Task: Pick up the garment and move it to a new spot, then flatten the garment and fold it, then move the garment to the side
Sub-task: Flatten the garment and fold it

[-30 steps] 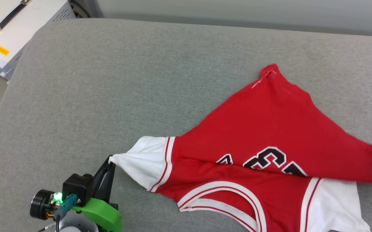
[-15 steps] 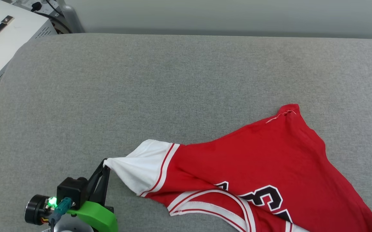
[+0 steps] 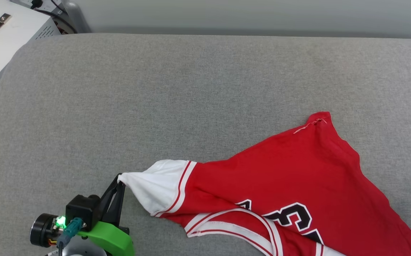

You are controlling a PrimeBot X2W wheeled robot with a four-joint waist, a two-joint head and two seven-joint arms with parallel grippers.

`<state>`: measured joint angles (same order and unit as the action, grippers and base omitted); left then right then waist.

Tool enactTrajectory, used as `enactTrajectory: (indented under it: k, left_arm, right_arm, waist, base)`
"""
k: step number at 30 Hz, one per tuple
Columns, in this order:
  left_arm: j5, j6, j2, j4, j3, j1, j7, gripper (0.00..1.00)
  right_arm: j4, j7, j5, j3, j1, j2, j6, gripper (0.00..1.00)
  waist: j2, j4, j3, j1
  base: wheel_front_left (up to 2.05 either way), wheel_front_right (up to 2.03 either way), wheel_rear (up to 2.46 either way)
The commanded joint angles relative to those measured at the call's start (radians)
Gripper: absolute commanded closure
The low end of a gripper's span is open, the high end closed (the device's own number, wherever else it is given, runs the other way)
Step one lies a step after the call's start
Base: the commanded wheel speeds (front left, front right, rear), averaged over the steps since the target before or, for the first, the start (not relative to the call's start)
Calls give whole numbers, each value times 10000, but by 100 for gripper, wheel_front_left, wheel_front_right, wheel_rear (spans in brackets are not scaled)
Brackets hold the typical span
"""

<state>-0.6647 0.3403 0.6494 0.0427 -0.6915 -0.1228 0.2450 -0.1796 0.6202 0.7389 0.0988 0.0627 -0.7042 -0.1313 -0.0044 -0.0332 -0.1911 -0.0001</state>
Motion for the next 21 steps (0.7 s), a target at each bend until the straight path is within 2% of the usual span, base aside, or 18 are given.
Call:
enactTrajectory:
  k: [1, 5, 10, 17, 21]
  left_arm:
    - [86, 96, 0, 52, -3, -103, -38, 100]
    - [216, 34, -70, 114, -77, -429, -105, 100]
    - [343, -9, -158, 190, -130, -737, -125, 100]
    - [483, -125, -305, 197, -221, -1082, -101, 100]
    - [537, -216, -437, 136, -282, -1279, -80, 100]
  right_arm:
    - [-211, 2, -121, 93, -540, -12, 6, 0]
    - [-448, 238, -237, -80, -1929, -64, 6, 0]
    - [-22, 870, -359, -982, -3653, -55, 6, 0]
    - [1879, 1715, -423, -2405, -5636, 691, 6, 0]
    - [2979, 1759, -407, -2896, -6205, 1172, 6, 0]
  waist:
    - [44, -95, -162, 1]
    - [44, -262, -420, 1]
    - [44, -418, -748, 1]
    - [44, -743, -1197, 1]
    - [44, -979, -1442, 1]
  base:
    - [0, 0, 0]
    - [0, 0, 0]
    - [0, 0, 0]
    - [0, 0, 0]
    - [0, 0, 0]
